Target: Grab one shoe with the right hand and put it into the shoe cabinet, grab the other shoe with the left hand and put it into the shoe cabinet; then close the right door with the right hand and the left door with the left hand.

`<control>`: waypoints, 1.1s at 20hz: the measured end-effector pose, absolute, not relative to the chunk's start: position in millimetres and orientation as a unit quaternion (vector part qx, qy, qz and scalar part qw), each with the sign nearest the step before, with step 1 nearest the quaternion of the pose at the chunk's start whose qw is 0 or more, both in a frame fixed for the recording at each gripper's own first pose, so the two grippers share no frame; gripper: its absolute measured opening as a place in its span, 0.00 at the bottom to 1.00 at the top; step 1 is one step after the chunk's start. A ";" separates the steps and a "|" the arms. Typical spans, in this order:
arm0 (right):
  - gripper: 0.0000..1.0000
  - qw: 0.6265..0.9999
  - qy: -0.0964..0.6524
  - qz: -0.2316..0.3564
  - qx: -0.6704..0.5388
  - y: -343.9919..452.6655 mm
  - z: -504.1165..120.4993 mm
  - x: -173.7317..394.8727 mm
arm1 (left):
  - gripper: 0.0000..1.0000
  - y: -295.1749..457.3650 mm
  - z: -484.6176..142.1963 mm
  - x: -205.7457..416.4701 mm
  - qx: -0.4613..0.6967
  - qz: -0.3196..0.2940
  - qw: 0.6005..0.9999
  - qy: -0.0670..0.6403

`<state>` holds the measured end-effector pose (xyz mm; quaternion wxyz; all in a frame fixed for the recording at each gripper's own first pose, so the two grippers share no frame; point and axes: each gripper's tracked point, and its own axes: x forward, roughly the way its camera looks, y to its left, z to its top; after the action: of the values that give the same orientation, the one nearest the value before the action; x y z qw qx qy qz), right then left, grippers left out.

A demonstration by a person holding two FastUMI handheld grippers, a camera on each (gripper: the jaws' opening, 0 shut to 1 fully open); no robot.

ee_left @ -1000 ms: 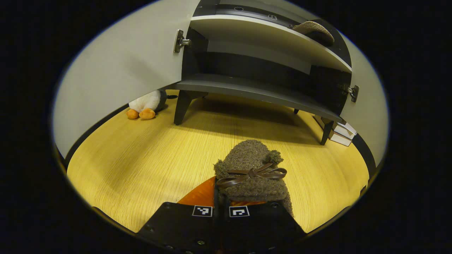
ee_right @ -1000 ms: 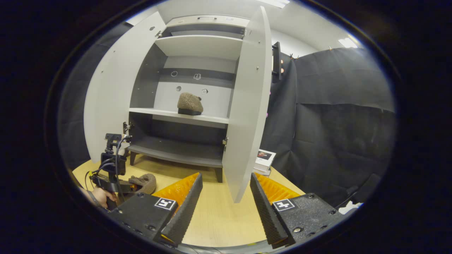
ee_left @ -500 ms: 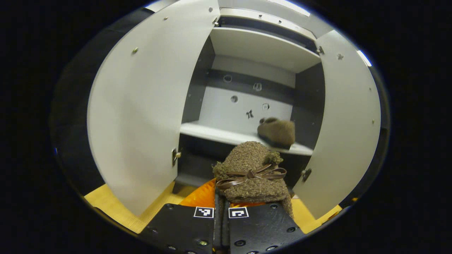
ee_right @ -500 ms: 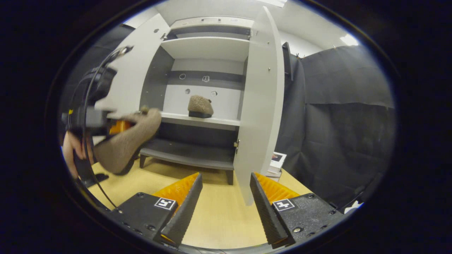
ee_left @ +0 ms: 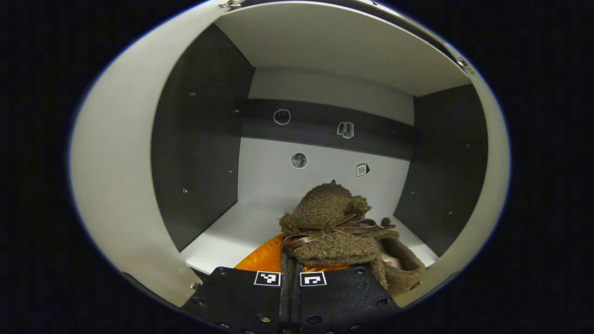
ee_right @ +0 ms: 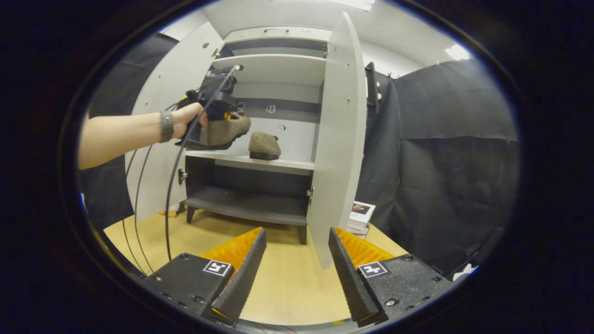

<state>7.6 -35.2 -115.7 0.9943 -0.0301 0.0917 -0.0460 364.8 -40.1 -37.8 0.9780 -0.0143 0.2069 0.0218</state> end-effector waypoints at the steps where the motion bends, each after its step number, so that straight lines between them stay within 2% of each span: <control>1: 0.85 0.994 0.092 -0.048 -0.028 -36.9 -115.8 6.3 | 0.01 -41.5 -47.2 375.2 -0.005 0.026 0.975 0.222; 6: 0.85 0.993 0.095 -0.065 -0.026 -50.0 -116.5 2.6 | 0.01 -40.0 -95.6 399.8 -0.039 0.051 0.949 0.309; 9: 0.85 0.993 0.100 -0.069 -0.015 -54.8 -119.5 2.7 | 0.02 -32.3 -104.9 401.5 -0.019 0.065 0.944 0.322; 11: 0.85 0.992 0.103 -0.070 -0.009 -55.9 -121.6 4.7 | 0.06 -39.9 -102.8 401.3 -0.036 0.048 0.944 0.324; 12: 0.89 0.992 0.104 -0.069 -0.008 -56.1 -121.8 5.5 | 0.18 -40.3 -103.4 400.0 -0.039 0.048 0.942 0.330; 13: 0.89 0.992 0.104 -0.067 -0.007 -54.2 -121.4 5.8 | 0.24 -33.4 -102.7 398.5 -0.035 0.056 0.942 0.330; 14: 0.85 0.993 0.103 -0.064 -0.007 -53.7 -121.6 6.3 | 0.32 -31.3 -101.7 397.0 -0.036 0.056 0.942 0.330; 16: 0.85 0.993 0.102 -0.059 -0.007 -50.8 -120.8 6.5 | 0.53 -32.3 -93.5 393.0 -0.038 0.055 0.944 0.324; 17: 0.85 0.993 0.100 -0.057 -0.006 -49.7 -120.1 7.0 | 0.46 -32.0 -89.3 390.3 -0.041 0.055 0.945 0.320; 18: 0.85 0.993 0.101 -0.055 -0.007 -48.2 -120.7 7.3 | 0.56 -32.2 -82.1 386.3 -0.044 0.055 0.948 0.312; 19: 0.85 0.993 0.103 -0.053 -0.007 -46.1 -121.0 7.4 | 0.53 -31.4 -73.3 380.8 -0.047 0.055 0.951 0.301; 20: 0.89 0.993 0.104 -0.050 -0.007 -45.1 -121.9 5.6 | 0.71 -32.1 -63.8 374.7 -0.050 0.051 0.955 0.289; 21: 0.89 0.993 0.104 -0.049 -0.007 -44.6 -121.3 4.3 | 0.90 -37.5 -55.0 363.1 -0.055 0.039 0.958 0.278; 22: 0.89 0.993 0.105 -0.047 -0.008 -44.0 -122.3 2.9 | 0.91 -40.5 -44.8 351.7 -0.057 0.030 0.962 0.264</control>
<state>2.9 -44.0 -122.3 0.9933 -0.0078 0.1048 -0.0472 351.7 -40.5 -44.8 0.9623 -0.0574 0.2639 0.0305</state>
